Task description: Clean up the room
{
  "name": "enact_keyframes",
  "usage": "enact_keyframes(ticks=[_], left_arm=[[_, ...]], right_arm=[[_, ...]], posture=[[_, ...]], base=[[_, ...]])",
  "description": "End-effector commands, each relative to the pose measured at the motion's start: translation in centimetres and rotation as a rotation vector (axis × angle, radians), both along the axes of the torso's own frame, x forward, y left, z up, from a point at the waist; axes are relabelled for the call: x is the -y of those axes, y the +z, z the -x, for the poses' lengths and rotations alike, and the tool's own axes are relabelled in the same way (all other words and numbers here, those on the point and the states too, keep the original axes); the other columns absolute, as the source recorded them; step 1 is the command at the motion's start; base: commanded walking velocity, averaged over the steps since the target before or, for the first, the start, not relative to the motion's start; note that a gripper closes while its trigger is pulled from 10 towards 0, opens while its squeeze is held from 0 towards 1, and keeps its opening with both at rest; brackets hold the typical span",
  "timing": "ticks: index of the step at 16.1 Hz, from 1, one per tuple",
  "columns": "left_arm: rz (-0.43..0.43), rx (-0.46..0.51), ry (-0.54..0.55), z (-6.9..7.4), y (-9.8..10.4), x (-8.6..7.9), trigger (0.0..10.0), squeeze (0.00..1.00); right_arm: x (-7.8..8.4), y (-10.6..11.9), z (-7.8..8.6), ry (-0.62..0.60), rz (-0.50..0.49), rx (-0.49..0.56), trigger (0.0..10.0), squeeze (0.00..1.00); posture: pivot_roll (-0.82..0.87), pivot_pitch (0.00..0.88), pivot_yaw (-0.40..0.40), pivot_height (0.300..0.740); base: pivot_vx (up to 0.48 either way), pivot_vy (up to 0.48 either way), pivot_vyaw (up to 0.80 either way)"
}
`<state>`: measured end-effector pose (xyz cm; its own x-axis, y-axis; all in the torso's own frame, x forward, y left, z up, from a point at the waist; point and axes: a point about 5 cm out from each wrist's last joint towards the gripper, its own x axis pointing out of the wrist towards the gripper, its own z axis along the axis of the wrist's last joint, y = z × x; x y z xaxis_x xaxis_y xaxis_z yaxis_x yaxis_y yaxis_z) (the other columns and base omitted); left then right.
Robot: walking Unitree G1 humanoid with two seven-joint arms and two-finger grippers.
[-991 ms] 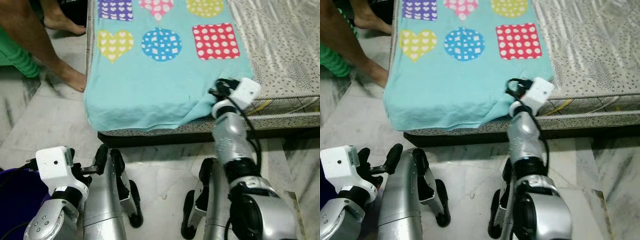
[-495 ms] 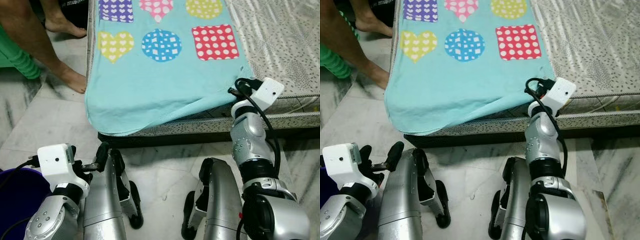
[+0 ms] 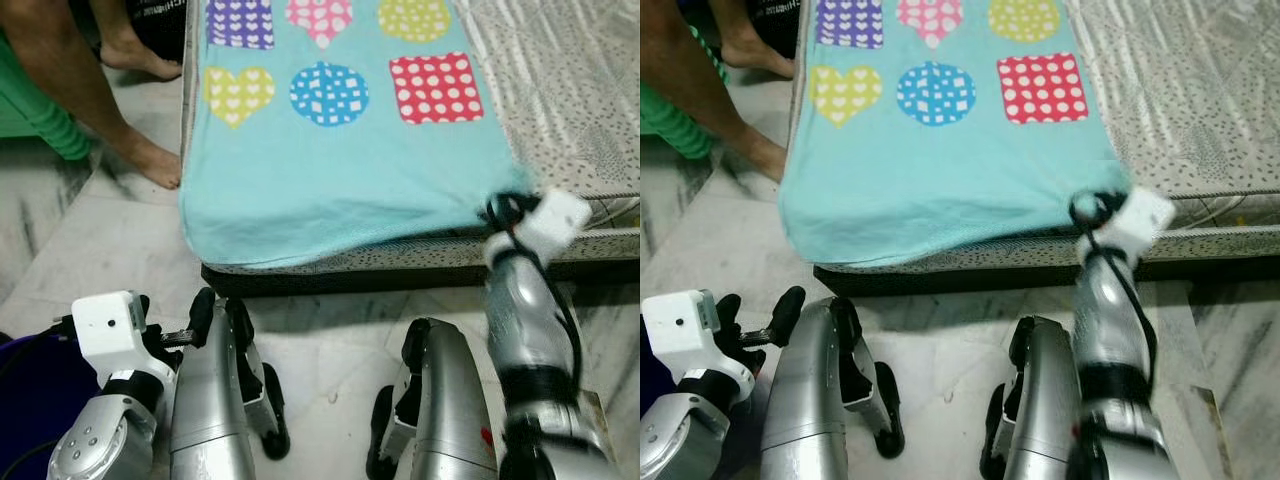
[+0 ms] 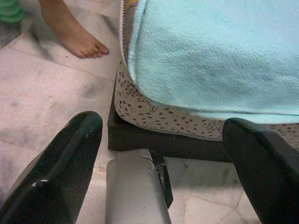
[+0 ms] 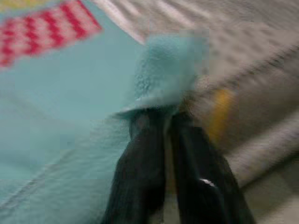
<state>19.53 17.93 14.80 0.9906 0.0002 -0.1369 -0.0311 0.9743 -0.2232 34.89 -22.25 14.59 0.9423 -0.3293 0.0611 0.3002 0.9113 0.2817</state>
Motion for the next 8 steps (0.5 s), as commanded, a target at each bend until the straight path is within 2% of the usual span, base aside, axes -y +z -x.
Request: enact_keyframes(ticks=[1, 3, 4, 8], left_arm=[[-0.004, -0.021, -0.002, 0.2, -0.5, 0.0, 10.0, 0.0], [0.0, -0.018, -0.01, 0.0, -0.5, 0.2, 10.0, 0.0], [0.0, -0.016, -0.012, -0.1, -0.5, 0.2, 10.0, 0.0], [0.004, -0.002, -0.019, -0.8, -0.6, 0.3, 10.0, 0.0]], right_arm=[[0.5, -0.2, 0.5, -0.016, 0.036, -0.021, 10.0, 1.0], [0.9, -1.1, 1.7, -0.037, 0.137, -0.078, 10.0, 1.0], [0.9, -1.1, 1.9, -0.031, 0.145, -0.081, 10.0, 1.0], [0.8, -0.1, 2.5, -0.04, 0.275, -0.095, 10.0, 1.0]], posture=[[0.13, 0.306, 0.004, 0.491], [0.12, 0.298, 0.006, 0.491], [0.12, 0.294, 0.007, 0.491], [0.1, 0.269, 0.008, 0.491]], base=[[0.0, 0.0, 0.0], [0.0, 0.0, 0.0], [0.0, 0.0, 0.0], [0.0, 0.0, 0.0]])
